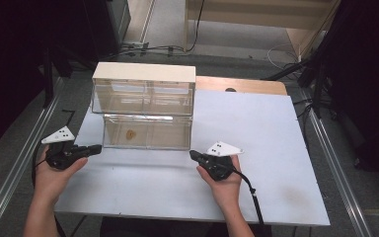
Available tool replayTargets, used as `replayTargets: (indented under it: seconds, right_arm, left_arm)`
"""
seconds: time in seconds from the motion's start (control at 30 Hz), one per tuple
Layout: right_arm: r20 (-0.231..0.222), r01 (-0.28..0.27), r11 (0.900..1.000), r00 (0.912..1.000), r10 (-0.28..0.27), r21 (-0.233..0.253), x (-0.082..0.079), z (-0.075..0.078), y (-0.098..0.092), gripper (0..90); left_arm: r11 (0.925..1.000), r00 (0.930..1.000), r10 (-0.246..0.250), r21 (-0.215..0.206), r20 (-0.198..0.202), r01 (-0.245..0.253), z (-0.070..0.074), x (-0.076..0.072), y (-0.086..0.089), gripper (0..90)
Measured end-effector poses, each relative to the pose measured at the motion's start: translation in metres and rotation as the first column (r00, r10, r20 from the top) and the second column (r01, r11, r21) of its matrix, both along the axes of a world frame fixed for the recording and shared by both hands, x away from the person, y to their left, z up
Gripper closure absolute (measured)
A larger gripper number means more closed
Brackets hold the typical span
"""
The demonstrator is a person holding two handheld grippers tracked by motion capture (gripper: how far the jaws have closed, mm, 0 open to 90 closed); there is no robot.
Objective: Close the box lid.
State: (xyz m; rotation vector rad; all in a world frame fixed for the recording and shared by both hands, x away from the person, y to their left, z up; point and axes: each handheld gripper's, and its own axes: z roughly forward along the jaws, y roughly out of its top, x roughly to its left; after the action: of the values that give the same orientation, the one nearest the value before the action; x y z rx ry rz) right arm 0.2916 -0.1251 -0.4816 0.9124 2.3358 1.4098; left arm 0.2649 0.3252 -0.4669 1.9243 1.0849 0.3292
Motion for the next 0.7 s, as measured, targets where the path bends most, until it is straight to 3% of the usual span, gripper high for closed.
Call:
replayTargets:
  seconds: [0.27,0.47,0.7]
  right_arm:
    - [-0.004,0.007,1.0,1.0,-0.007,-0.007,-0.001,-0.002,-0.004,87.7]
    - [0.001,0.019,1.0,0.9998,-0.019,-0.001,0.0,0.0,-0.012,84.5]
    - [-0.003,0.04,0.999,0.9992,-0.04,0.023,0.001,0.005,-0.027,70.6]
  left_arm:
    - [0.9994,0.9996,0.027,0.019,-0.004,-0.027,-0.001,-0.001,0.004,88.6]
    - [0.9977,0.9975,0.068,-0.001,0.016,-0.068,0.002,-0.003,0.01,75.8]
    - [0.9938,0.9931,0.11,-0.023,0.042,-0.109,0.006,-0.005,0.01,49.3]
